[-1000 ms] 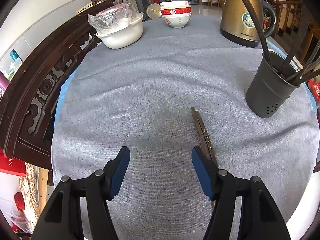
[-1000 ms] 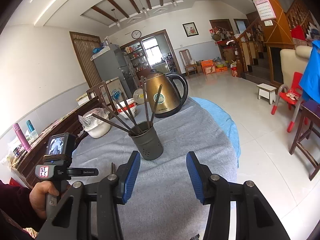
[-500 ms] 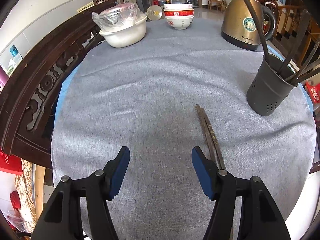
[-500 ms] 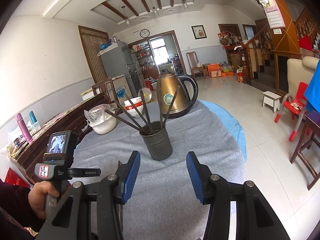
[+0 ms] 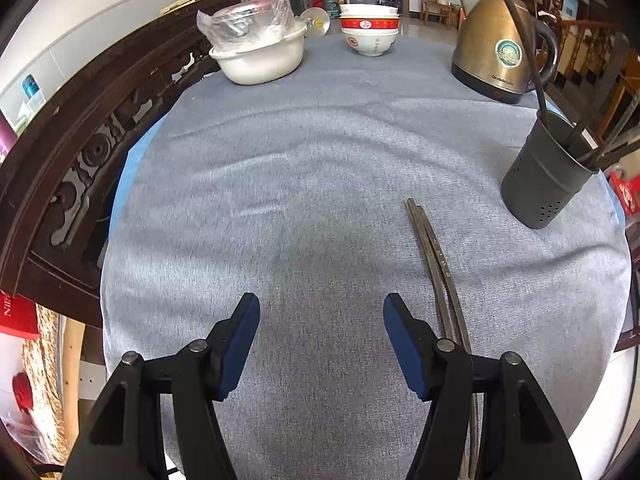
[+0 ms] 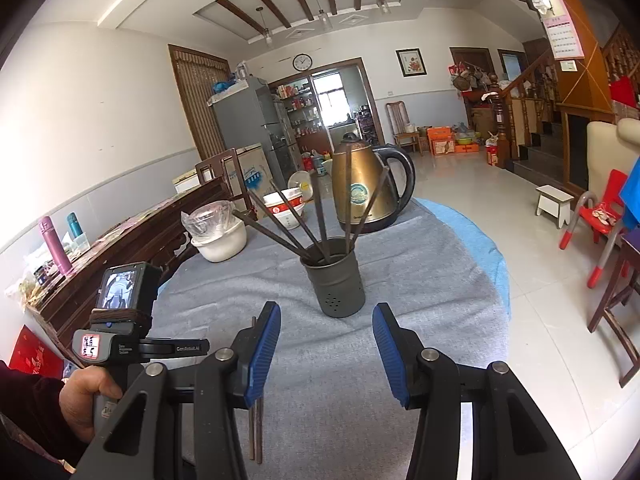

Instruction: Organize utensils

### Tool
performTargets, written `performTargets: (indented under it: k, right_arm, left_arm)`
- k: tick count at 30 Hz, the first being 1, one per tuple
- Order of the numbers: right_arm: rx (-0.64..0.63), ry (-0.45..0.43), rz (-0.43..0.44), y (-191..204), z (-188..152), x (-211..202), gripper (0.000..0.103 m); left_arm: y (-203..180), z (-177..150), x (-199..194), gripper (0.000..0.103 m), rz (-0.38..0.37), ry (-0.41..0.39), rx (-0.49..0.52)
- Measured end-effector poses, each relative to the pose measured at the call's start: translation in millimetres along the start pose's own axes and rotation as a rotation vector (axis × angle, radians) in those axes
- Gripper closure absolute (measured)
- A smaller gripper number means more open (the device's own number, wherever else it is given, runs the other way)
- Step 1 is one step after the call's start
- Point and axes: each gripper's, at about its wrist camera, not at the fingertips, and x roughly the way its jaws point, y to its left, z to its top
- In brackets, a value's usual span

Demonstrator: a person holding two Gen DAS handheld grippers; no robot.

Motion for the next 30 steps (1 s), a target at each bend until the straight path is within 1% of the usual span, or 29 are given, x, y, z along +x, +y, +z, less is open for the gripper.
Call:
performTargets:
  k: [2, 5, 8, 10, 15, 18, 21, 24, 27, 30]
  right_arm:
    - [-0.001, 0.004, 0.012, 4.0, -1.3, 2.4, 0.051]
    - [-0.004, 0.015, 0.032, 11.6, -2.6, 7.7, 0.051]
    - [-0.013, 0.030, 0.073, 26.4, -4.5, 17.2, 0.051]
    - [-0.032, 0.040, 0.108, 40.5, -6.7, 26.7, 0.051]
    - [-0.052, 0.089, 0.189, 74.9, -12.2, 56.6, 0.051]
    - [-0.079, 0.115, 0.211, 94.7, -15.1, 72.9, 0.051]
    - [-0.104, 0.129, 0.208, 109.7, -16.6, 87.6, 0.051]
    - [-0.107, 0.158, 0.187, 113.3, -17.6, 101.9, 0.051]
    - [-0.119, 0.180, 0.147, 113.6, -16.7, 117.5, 0.051]
    - [-0.111, 0.219, 0.117, 107.2, -18.8, 133.0, 0.051]
  left_arm:
    - [3.0, -1.3, -0.4, 0.038, -0.010, 0.000, -0.008]
    - [8.5, -5.5, -5.0, 0.038, -0.023, -0.025, -0.021]
    - [17.4, -11.1, -11.1, 0.038, -0.037, -0.061, -0.018]
    - [26.1, -15.9, -17.3, 0.038, -0.031, -0.098, -0.015]
    - [59.8, -25.5, -31.5, 0.038, -0.015, -0.202, -0.011]
    - [80.8, -28.1, -32.3, 0.038, -0.021, -0.220, -0.021]
    - [101.4, -28.8, -27.0, 0.037, -0.021, -0.217, -0.037]
    - [115.2, -24.3, -17.2, 0.037, -0.016, -0.195, -0.045]
    - [118.2, -18.5, -8.6, 0.037, -0.008, -0.175, -0.033]
    - [118.3, -16.2, -7.3, 0.037, -0.035, -0.162, -0.014]
